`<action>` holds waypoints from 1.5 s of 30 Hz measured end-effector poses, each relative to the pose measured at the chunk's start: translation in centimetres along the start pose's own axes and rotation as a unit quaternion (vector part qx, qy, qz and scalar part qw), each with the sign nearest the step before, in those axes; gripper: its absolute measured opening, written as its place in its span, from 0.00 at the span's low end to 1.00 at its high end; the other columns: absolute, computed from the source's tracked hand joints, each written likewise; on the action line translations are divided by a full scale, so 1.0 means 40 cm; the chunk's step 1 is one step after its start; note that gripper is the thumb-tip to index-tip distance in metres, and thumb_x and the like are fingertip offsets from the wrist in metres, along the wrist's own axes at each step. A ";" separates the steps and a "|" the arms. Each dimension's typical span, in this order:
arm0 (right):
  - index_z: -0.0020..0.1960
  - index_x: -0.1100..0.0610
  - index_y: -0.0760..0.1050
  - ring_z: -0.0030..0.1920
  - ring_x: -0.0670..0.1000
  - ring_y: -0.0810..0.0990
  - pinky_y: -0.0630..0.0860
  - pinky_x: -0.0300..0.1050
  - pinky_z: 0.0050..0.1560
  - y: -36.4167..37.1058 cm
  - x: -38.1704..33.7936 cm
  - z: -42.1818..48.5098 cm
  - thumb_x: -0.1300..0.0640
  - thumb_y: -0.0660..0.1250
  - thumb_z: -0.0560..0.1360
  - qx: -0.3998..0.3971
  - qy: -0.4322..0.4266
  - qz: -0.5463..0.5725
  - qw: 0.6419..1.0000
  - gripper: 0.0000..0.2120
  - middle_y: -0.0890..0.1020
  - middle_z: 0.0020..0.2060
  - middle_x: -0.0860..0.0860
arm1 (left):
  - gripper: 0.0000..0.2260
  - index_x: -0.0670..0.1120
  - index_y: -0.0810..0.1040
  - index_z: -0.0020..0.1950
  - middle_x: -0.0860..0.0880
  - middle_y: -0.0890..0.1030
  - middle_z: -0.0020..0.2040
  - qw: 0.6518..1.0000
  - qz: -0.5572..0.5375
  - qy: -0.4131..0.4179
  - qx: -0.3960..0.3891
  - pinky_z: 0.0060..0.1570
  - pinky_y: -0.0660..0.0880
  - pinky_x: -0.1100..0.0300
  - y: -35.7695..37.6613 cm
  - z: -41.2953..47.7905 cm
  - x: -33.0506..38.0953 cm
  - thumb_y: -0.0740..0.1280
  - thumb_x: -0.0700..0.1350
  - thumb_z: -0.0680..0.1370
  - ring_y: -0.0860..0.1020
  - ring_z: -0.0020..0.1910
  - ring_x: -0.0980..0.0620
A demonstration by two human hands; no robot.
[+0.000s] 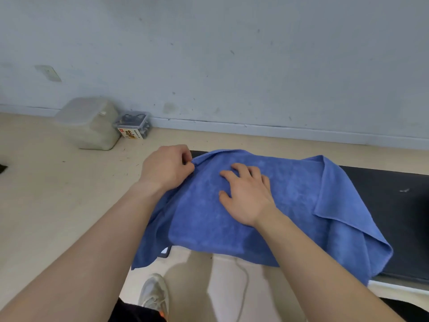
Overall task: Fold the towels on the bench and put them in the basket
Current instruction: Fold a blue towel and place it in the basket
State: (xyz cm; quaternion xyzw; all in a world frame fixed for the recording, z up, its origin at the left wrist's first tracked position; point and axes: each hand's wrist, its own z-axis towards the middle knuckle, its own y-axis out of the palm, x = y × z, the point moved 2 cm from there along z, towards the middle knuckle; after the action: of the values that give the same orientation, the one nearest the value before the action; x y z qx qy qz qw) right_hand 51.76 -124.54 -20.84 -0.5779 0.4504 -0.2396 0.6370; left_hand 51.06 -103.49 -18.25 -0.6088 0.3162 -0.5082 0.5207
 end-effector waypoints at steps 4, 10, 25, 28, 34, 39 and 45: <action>0.76 0.43 0.61 0.75 0.55 0.54 0.55 0.54 0.72 0.008 0.000 -0.004 0.42 0.55 0.80 0.005 -0.002 -0.001 1.000 0.24 0.57 0.78 0.47 | 0.02 0.56 0.74 0.47 0.55 0.82 0.46 0.999 0.013 -0.023 0.035 0.38 0.70 0.56 -0.039 0.069 -0.023 0.62 0.50 0.77 0.79 0.47 0.47; 0.77 0.43 0.58 0.76 0.54 0.53 0.52 0.54 0.74 0.013 0.009 -0.007 0.41 0.53 0.81 0.001 -0.015 -0.005 1.000 0.25 0.54 0.79 0.46 | 0.10 0.52 0.76 0.58 0.47 0.81 0.57 0.994 0.103 0.006 0.044 0.49 0.77 0.48 -0.067 0.167 -0.035 0.60 0.44 0.79 0.78 0.55 0.42; 0.75 0.48 0.65 0.74 0.53 0.60 0.60 0.51 0.72 -0.054 0.024 -0.091 0.44 0.58 0.80 0.025 -0.032 0.021 0.999 0.24 0.65 0.74 0.46 | 0.27 0.52 0.63 0.76 0.49 0.61 0.78 0.993 0.076 0.049 -0.077 0.70 0.66 0.46 0.062 -0.118 0.044 0.59 0.60 0.80 0.61 0.76 0.45; 0.72 0.48 0.68 0.70 0.53 0.64 0.65 0.51 0.68 -0.105 0.088 -0.131 0.46 0.59 0.80 0.050 0.000 0.040 0.998 0.22 0.69 0.70 0.45 | 0.22 0.49 0.68 0.72 0.49 0.69 0.72 0.995 0.049 0.083 -0.033 0.61 0.73 0.48 0.044 -0.115 0.126 0.62 0.54 0.80 0.67 0.70 0.45; 0.68 0.50 0.73 0.67 0.54 0.68 0.69 0.51 0.66 -0.196 0.266 -0.252 0.50 0.63 0.79 0.111 0.087 0.075 0.987 0.18 0.73 0.67 0.47 | 0.16 0.52 0.72 0.67 0.53 0.73 0.66 0.969 -0.018 0.244 -0.030 0.53 0.74 0.53 0.087 -0.174 0.408 0.62 0.53 0.80 0.72 0.65 0.50; 0.67 0.48 0.73 0.63 0.50 0.73 0.74 0.50 0.60 -0.219 0.419 -0.363 0.47 0.66 0.77 0.111 0.140 0.108 0.978 0.20 0.73 0.63 0.46 | 0.19 0.59 0.71 0.66 0.56 0.73 0.61 0.936 -0.023 0.331 -0.115 0.47 0.75 0.53 0.156 -0.221 0.583 0.66 0.60 0.76 0.73 0.58 0.53; 0.56 0.45 0.74 0.52 0.49 0.72 0.75 0.48 0.50 -0.179 0.504 -0.426 0.40 0.70 0.71 0.046 0.168 0.084 0.981 0.17 0.72 0.49 0.44 | 0.06 0.57 0.78 0.50 0.58 0.76 0.48 0.931 0.001 0.347 -0.112 0.43 0.77 0.48 0.170 -0.181 0.662 0.61 0.52 0.80 0.76 0.48 0.54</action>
State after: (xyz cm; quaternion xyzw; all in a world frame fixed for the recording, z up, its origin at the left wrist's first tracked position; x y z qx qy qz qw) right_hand 48.47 -151.61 -18.77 -0.4597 0.5869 -0.2990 0.5957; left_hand 52.71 -131.72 -17.50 -0.4485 0.5325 -0.6486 0.3076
